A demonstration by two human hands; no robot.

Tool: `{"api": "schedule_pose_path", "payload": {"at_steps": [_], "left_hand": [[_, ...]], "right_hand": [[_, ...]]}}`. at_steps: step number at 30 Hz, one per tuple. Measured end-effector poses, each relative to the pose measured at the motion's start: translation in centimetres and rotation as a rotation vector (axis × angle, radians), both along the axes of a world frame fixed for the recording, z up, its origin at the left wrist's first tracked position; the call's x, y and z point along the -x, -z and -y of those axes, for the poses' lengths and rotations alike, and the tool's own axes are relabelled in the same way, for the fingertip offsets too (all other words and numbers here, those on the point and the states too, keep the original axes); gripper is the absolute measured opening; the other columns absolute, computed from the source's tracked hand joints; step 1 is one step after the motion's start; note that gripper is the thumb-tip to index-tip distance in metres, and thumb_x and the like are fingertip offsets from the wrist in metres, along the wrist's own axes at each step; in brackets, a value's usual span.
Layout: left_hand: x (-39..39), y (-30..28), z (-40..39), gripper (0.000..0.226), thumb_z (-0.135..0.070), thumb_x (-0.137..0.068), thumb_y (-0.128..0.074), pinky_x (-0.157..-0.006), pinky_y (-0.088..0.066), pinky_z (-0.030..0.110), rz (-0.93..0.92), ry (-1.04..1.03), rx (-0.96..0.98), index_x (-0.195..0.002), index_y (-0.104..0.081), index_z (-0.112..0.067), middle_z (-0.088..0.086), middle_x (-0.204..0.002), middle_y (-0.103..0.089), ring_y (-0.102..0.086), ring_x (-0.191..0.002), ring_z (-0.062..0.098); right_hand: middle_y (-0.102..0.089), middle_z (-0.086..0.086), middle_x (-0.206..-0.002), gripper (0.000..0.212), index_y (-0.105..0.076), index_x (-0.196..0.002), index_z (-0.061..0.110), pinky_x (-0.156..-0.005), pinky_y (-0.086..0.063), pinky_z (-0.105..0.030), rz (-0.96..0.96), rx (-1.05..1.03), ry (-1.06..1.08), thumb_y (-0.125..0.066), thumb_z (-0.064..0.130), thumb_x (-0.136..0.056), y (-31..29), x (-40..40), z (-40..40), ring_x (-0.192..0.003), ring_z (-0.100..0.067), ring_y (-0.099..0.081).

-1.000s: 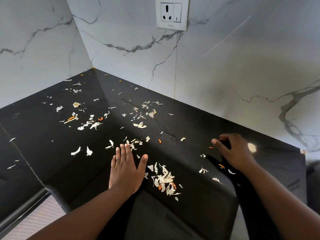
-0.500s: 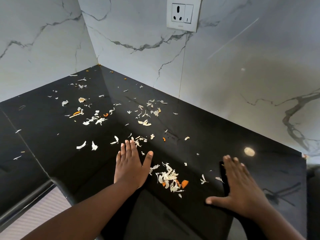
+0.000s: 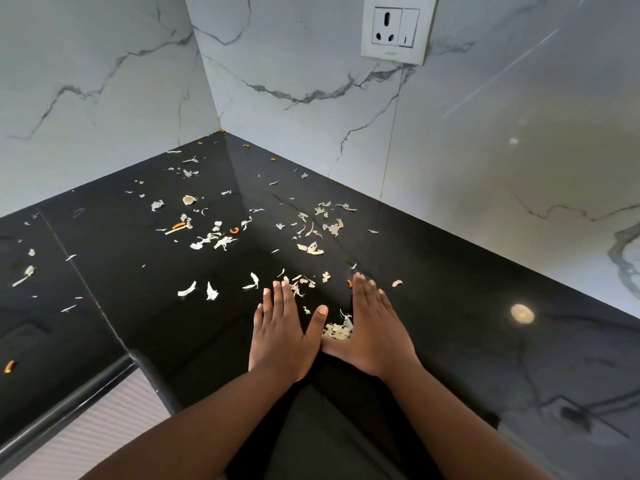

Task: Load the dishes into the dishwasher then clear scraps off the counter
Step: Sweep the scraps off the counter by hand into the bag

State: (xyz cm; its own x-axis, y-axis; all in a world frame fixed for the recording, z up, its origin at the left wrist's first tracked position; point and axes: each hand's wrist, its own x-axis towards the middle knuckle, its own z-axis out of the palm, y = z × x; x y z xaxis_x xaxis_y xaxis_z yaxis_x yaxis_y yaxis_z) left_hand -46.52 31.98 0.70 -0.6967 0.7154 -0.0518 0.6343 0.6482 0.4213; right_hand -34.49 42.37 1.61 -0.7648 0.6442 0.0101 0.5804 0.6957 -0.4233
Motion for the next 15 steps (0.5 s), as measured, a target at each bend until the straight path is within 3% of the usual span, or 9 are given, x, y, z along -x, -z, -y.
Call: {"api": "schedule_pose_path", "payload": {"at_steps": [4, 9, 12, 15], "left_hand": [[0.0, -0.3, 0.5, 0.086, -0.068, -0.088, -0.018, -0.118, 0.007, 0.031, 0.063, 0.021, -0.105, -0.153, 0.007, -0.017, -0.004, -0.161, 0.009, 0.017, -0.145, 0.009], [0.1, -1.0, 2.8, 0.095, -0.075, -0.079, -0.015, -0.118, 0.004, 0.027, 0.198, 0.1, -0.242, -0.152, 0.01, -0.02, -0.009, -0.159, 0.013, 0.018, -0.142, 0.002], [0.1, -0.3, 6.1, 0.099, -0.078, -0.076, -0.002, -0.117, 0.011, 0.028, -0.02, 0.191, -0.051, -0.149, 0.018, -0.014, -0.003, -0.155, 0.023, 0.025, -0.141, 0.01], [0.7, 0.2, 9.4, 0.104, -0.08, -0.071, 0.008, -0.116, 0.014, 0.032, -0.135, 0.186, 0.116, -0.148, 0.021, -0.01, 0.004, -0.155, 0.025, 0.026, -0.141, 0.015]], "right_hand": [[-0.009, 0.007, -0.161, 0.109, -0.001, -0.154, 0.023, -0.115, -0.015, -0.031, -0.184, 0.202, 0.131, -0.055, 0.074, -0.075, -0.8, -0.1, -0.2, -0.148, -0.012, -0.005], [-0.04, -0.003, -0.15, 0.065, -0.032, -0.148, 0.019, -0.108, -0.031, -0.031, -0.684, 0.318, 0.458, -0.052, 0.048, -0.093, -0.5, -1.7, -0.7, -0.138, -0.017, -0.037], [-0.042, -0.002, -0.148, 0.065, -0.036, -0.145, 0.023, -0.11, -0.034, -0.04, -0.681, 0.314, 0.506, -0.047, 0.058, -0.091, -0.3, -3.4, 0.0, -0.136, -0.018, -0.039], [-0.037, -0.002, -0.152, 0.077, -0.032, -0.147, 0.022, -0.109, -0.029, -0.036, -0.536, 0.286, 0.404, -0.045, 0.065, -0.085, -0.4, -4.8, 1.1, -0.139, -0.018, -0.033]]}}
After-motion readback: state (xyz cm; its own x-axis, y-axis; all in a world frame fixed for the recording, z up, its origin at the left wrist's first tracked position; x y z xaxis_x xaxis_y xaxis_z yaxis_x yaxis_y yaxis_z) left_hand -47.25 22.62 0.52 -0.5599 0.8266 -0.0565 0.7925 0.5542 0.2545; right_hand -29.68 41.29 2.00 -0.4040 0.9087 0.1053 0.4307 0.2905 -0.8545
